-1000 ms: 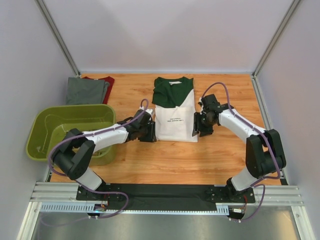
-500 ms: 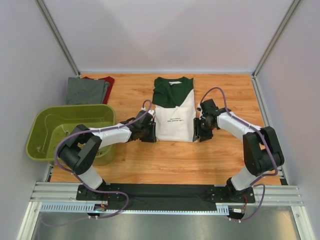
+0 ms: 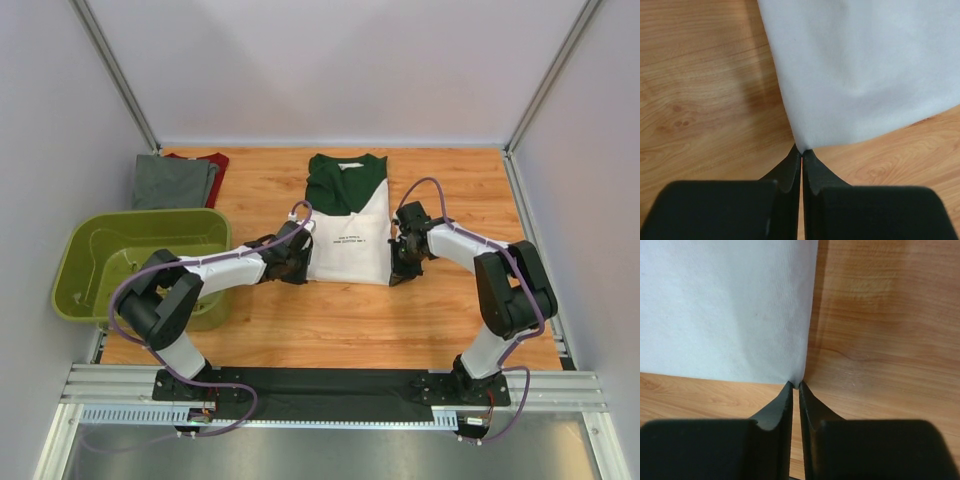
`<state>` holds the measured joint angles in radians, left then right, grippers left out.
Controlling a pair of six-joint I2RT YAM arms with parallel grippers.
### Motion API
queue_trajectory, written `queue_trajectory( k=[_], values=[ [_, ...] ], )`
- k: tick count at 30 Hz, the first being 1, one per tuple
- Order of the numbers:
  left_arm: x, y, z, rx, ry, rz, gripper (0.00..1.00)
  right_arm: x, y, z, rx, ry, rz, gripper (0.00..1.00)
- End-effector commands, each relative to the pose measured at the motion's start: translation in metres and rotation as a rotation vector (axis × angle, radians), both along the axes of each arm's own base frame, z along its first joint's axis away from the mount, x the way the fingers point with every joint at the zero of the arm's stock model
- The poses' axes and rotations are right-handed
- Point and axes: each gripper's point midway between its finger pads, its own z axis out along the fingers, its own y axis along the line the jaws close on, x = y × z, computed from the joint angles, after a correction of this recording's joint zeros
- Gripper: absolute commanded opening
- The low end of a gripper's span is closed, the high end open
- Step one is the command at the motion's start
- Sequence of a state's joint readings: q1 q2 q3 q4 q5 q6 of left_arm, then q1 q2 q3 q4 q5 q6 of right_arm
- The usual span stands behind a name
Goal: Fold and stack the t-shirts
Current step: Fold the tshirt
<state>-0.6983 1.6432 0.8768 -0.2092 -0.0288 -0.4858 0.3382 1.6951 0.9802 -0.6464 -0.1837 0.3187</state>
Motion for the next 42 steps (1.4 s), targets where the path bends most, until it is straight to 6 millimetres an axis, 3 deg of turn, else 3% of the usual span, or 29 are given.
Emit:
queue_trajectory(
  k=[1, 14, 20, 28, 34, 38, 42],
  values=[
    [0.010, 0.010, 0.022, 0.090, -0.100, -0.036, 0.00, 0.012, -0.002, -0.007, -0.024, -0.028, -0.019, 0.00],
    [0.005, 0.030, 0.034, 0.249, -0.133, -0.052, 0.00, 0.012, -0.023, 0.007, -0.125, -0.073, -0.047, 0.00],
    [-0.021, 0.016, 0.029, 0.187, -0.085, -0.129, 0.00, -0.007, -0.015, 0.001, -0.070, -0.009, -0.048, 0.00],
    [-0.049, 0.010, 0.017, 0.118, 0.020, -0.086, 0.00, -0.045, -0.016, 0.002, -0.028, 0.066, -0.083, 0.00],
    [-0.080, 0.004, 0.009, 0.113, 0.095, -0.117, 0.00, -0.063, -0.004, 0.002, 0.066, 0.103, -0.091, 0.00],
    [-0.099, 0.002, 0.009, 0.113, 0.112, -0.125, 0.00, -0.082, -0.010, 0.002, 0.062, 0.123, -0.102, 0.00],
    [-0.109, 0.011, 0.008, 0.133, 0.136, -0.085, 0.00, -0.094, -0.016, 0.004, 0.056, 0.120, -0.117, 0.00]
  ],
)
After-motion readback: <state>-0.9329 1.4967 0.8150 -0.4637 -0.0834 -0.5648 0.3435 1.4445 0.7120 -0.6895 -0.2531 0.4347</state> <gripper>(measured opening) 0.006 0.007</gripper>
